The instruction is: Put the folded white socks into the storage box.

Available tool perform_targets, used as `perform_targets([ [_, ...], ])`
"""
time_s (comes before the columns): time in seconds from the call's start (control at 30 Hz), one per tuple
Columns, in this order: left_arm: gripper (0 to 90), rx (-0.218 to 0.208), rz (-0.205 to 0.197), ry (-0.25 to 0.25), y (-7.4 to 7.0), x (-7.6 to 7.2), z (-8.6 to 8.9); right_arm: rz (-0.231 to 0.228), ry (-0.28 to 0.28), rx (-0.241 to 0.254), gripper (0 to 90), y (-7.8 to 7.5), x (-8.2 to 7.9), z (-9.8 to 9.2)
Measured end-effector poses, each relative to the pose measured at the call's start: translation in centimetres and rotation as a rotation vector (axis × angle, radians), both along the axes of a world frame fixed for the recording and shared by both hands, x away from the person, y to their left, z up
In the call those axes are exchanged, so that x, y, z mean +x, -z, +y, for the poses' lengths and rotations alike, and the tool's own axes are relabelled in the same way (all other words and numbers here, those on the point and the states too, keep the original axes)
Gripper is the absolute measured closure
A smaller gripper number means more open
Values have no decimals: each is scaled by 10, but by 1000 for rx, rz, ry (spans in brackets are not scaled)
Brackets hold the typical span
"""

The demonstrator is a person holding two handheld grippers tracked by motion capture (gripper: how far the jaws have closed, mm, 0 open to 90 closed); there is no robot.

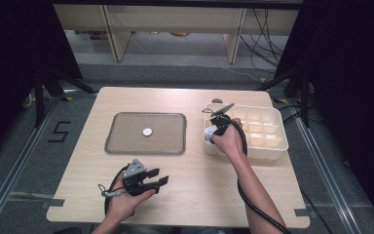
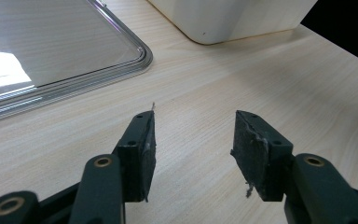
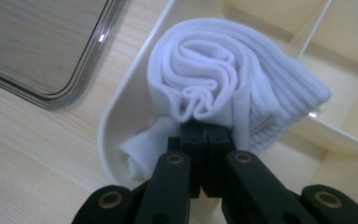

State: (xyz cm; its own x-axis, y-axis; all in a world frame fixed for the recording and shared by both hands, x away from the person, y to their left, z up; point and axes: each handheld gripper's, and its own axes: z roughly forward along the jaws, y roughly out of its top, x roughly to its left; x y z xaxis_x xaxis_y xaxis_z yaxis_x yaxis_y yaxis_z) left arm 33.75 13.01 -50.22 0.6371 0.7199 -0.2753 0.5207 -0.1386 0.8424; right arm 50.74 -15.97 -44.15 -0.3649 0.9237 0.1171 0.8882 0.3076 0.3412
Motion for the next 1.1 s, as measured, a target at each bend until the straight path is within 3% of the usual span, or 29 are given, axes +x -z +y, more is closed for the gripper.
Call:
perform_targets([
  [0.07, 484, -1, -1, -1, 0, 0, 0, 13, -8, 20, 900, -1, -1, 0],
  [0.17, 484, -1, 0, 1, 0, 0, 0, 4, -16, -11, 900, 4, 1, -1],
  [0.23, 484, -1, -3, 1, 0, 0, 0, 4, -31, -7, 900, 4, 2, -3],
  [0.4, 484, -3, -1, 4, 0, 0, 0, 7, -1, 8, 881, 1, -1, -2],
  [0.47, 484, -2, 0, 5, 0, 0, 0, -17, 1, 56, 828, -5, -3, -6],
  [0.53, 484, 3, -5, 3, 0, 0, 0, -16, 57, 72, 777, -15, -7, -8],
  [0.6, 483, 2, -11, 1, 0, -1, -1, -71, 58, 92, 745, -22, -8, -13],
  [0.63, 483, 8, -7, 5, 0, -1, -1, -70, 88, 95, 712, -28, -10, -13],
  [0.67, 483, 8, -7, 4, 0, -1, -1, -115, 83, 92, 680, -30, -9, -17],
  [0.73, 483, 15, -4, 1, -1, -1, -1, -140, 93, 96, 609, -35, -7, -20],
  [0.77, 483, 14, -4, 2, -1, -1, -1, -135, 122, 107, 578, -36, -7, -20],
  [0.83, 483, 13, -5, 1, -1, -1, -1, -151, 108, 97, 517, -34, -3, -25],
  [0.93, 483, -2, -11, 7, 0, 0, -1, -136, 112, 98, 459, -29, 1, -26],
  [0.97, 483, -1, -10, 8, 0, 0, -1, -148, 85, 99, 447, -27, 2, -28],
  [1.0, 483, -1, -10, 8, 0, 0, -1, -144, 99, 100, 445, -27, 3, -27],
  [1.1, 482, 0, -9, 8, 0, 0, -1, -149, 68, 91, 488, -24, 4, -26],
])
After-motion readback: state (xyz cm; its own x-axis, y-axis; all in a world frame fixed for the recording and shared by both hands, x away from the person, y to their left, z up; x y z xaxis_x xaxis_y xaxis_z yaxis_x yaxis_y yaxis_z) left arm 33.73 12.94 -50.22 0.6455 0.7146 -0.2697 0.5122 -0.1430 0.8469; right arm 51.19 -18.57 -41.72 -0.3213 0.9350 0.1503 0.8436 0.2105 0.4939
